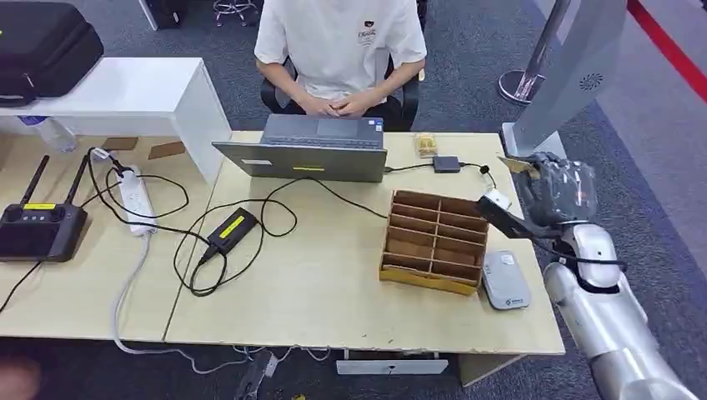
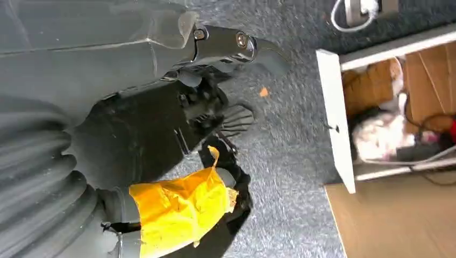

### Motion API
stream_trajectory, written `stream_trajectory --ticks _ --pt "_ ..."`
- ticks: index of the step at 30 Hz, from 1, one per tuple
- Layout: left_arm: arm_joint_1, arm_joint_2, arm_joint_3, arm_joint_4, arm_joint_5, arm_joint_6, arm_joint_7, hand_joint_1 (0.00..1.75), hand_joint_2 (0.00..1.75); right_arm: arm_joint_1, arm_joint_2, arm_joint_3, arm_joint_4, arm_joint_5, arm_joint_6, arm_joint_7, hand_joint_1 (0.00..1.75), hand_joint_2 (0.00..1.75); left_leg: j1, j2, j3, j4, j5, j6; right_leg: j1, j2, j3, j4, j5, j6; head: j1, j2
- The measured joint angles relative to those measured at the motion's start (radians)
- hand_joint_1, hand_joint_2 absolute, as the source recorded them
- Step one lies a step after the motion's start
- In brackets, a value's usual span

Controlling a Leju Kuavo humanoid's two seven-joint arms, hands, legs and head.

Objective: Pass the card to the sensor for recognition and then transmit it.

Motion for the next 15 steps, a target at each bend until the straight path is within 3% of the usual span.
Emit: stream_trajectory --ticks 15 --pt "0.018 0.019 0.004 -0.024 0.015 0.004 0.000 0.00 1.75 0.107 -0.029 -0.028 -0.081 0.021 -0.020 0.005 1.75 1.75 0.000 0.000 0.000 0.000 -0.003 0.000 0.000 0.000 0.000 0.000 -0.002 0.002 0.000 0.000"
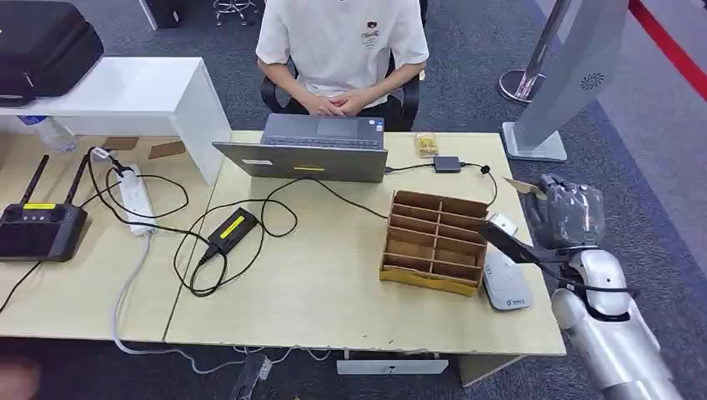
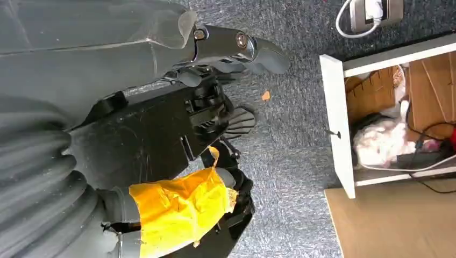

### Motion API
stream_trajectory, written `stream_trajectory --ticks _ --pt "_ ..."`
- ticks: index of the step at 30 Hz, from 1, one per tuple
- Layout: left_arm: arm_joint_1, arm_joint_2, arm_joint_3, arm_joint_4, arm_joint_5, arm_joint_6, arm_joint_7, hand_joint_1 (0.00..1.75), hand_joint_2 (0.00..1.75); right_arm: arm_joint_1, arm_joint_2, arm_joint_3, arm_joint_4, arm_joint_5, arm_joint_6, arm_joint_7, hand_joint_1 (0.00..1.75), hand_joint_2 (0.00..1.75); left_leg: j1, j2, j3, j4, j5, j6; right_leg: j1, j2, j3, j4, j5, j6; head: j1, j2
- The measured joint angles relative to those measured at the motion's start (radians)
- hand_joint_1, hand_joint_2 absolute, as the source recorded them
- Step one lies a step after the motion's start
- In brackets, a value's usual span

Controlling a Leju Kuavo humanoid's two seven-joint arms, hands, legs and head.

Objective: Pass the card to the sensor for recognition and then transmit it.

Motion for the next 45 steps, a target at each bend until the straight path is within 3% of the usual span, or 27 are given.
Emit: stream_trajectory --ticks 22,45 --pt "0.024 0.012 0.000 -0.048 0.015 0.016 0.007 0.00 1.75 0.145 0.011 -0.002 0.064 0.039 -0.048 0.002 1.75 1.75 0.000 0.000 0.000 0.000 -0.002 -0.001 0.000 0.000 0.000 0.000 -0.003 -0.001 0.000 0.000" --pt "0.059 0.037 0.000 -0.101 0.064 0.040 0.013 0.00 1.75 0.282 0.011 -0.090 0.064 0.032 -0.044 -0.006 1.75 1.75 0.000 0.000 0.000 0.000 -0.004 -0.002 0.000 0.000 0.000 0.000 -0.005 0.000 0.000 0.000"
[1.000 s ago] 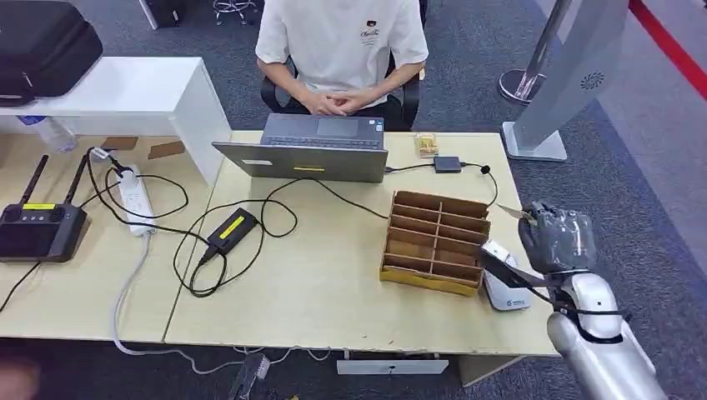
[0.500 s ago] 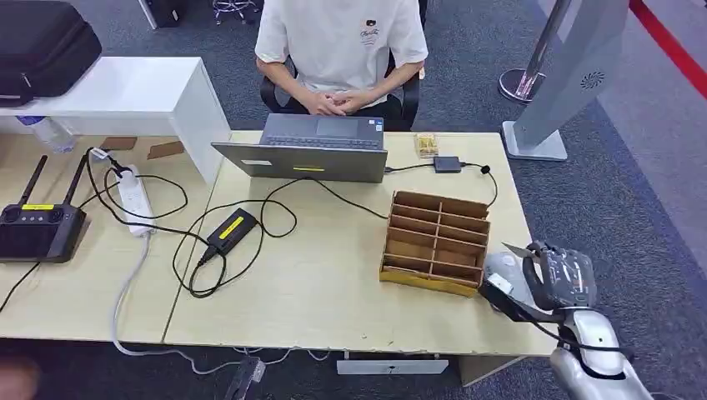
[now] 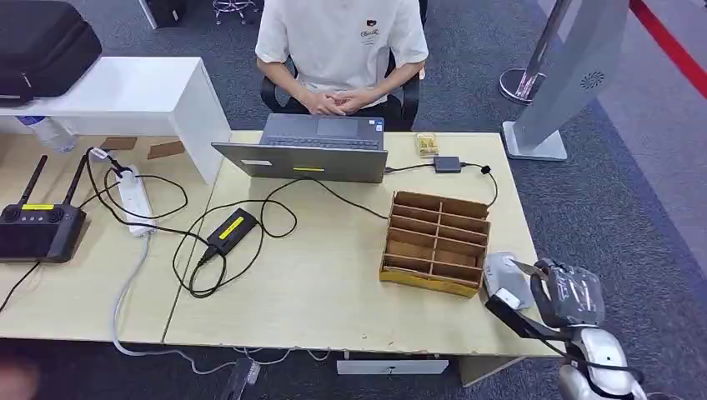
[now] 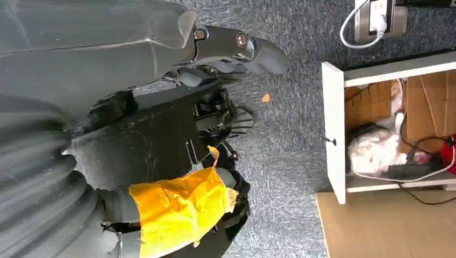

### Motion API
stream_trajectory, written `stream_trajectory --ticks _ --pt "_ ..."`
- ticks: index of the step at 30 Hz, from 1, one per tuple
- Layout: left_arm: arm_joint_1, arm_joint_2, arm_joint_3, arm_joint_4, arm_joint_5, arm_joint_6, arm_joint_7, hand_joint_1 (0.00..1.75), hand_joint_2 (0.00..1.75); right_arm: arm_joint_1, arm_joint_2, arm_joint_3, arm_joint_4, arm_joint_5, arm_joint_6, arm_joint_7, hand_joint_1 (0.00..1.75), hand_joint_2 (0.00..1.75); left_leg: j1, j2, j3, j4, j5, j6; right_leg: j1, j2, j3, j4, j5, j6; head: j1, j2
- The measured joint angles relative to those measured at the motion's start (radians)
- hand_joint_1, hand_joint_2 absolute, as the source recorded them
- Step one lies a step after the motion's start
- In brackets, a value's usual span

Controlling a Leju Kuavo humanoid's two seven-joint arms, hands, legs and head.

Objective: Pass the card to the sensor for recognition and then transmit it.

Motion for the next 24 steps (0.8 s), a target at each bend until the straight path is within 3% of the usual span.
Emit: stream_trajectory --ticks 24 --pt "-0.014 0.001 -0.005 -0.003 0.008 0.003 0.002 0.00 1.75 -0.049 0.009 0.024 0.000 0.033 0.046 -0.009 1.75 1.75 0.000 0.000 0.000 0.000 0.000 0.000 0.000 0.000 0.001 0.000 0.000 0.000 0.000 0.000"
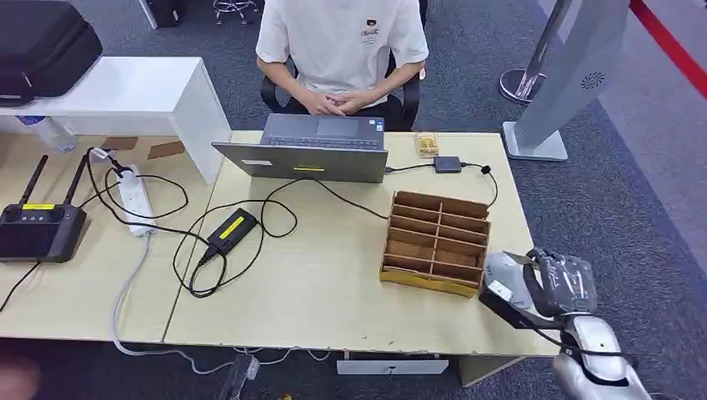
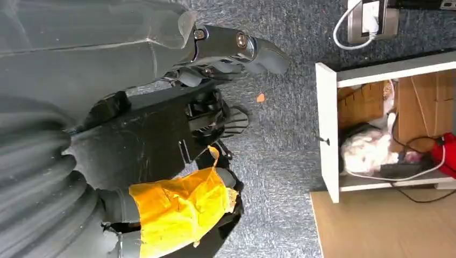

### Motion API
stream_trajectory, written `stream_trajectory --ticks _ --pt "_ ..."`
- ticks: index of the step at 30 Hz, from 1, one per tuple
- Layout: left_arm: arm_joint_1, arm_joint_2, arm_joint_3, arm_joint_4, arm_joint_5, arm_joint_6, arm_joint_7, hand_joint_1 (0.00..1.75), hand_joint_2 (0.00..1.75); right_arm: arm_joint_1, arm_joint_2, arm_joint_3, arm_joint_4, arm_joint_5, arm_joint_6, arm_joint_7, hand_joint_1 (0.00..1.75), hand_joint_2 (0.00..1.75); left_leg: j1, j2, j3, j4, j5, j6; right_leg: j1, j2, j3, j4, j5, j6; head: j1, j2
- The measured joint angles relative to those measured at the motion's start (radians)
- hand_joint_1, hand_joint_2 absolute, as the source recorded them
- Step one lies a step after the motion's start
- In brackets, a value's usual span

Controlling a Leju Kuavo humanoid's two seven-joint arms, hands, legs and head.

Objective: Pass the card to the sensor for recognition and then transmit it.

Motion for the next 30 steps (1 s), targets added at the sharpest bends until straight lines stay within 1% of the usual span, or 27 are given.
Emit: stream_trajectory --ticks 8,12,14,18,22,27,30 --pt "0.000 0.000 -0.003 0.000 0.001 0.000 -0.001 0.00 1.75 -0.002 0.000 0.019 0.012 0.008 0.002 0.012 1.75 1.75 0.000 0.000 0.000 0.000 -0.001 0.001 0.000 0.000 0.000 0.000 0.000 0.000 0.000 0.000" --pt "-0.004 0.000 -0.003 0.000 0.003 0.000 -0.001 0.00 1.75 -0.038 0.000 0.034 0.008 0.026 -0.002 0.021 1.75 1.75 0.000 0.000 0.000 0.000 -0.001 0.001 0.000 0.000 0.000 0.000 0.000 0.000 0.000 0.000" --pt "-0.010 0.000 -0.003 0.000 0.003 0.000 -0.001 0.00 1.75 -0.072 0.002 0.044 -0.001 0.034 -0.001 0.029 1.75 1.75 0.000 0.001 0.000 0.000 -0.001 0.001 0.000 0.000 0.000 0.000 0.000 0.000 0.000 0.000" --pt "-0.026 -0.002 -0.003 0.003 -0.002 0.000 0.003 0.00 1.75 -0.175 0.010 0.080 -0.020 0.047 0.006 0.045 1.75 1.75 0.000 0.001 0.000 0.000 0.001 0.000 0.000 0.001 0.001 0.001 0.001 -0.001 0.000 0.000" --pt "-0.035 -0.013 -0.003 0.014 -0.012 -0.001 0.010 0.00 1.75 -0.289 0.027 0.121 -0.045 0.049 0.042 0.070 1.75 1.75 0.000 0.000 0.001 0.001 0.002 0.000 0.000 0.000 0.000 0.001 0.001 -0.001 0.000 0.000" --pt "-0.040 -0.018 -0.002 0.025 -0.023 -0.002 0.012 0.00 1.75 -0.359 0.042 0.157 -0.063 0.048 0.042 0.076 1.75 1.75 0.000 -0.003 -0.001 0.000 0.003 0.001 0.000 -0.003 0.001 0.001 0.001 -0.001 0.000 0.000" --pt "-0.048 -0.020 -0.002 0.035 -0.038 -0.003 0.015 0.00 1.75 -0.450 0.075 0.199 -0.061 0.060 0.084 0.091 1.75 1.75 0.000 -0.001 -0.001 0.000 0.004 0.001 0.000 -0.002 0.000 0.001 0.002 -0.002 0.000 0.000"
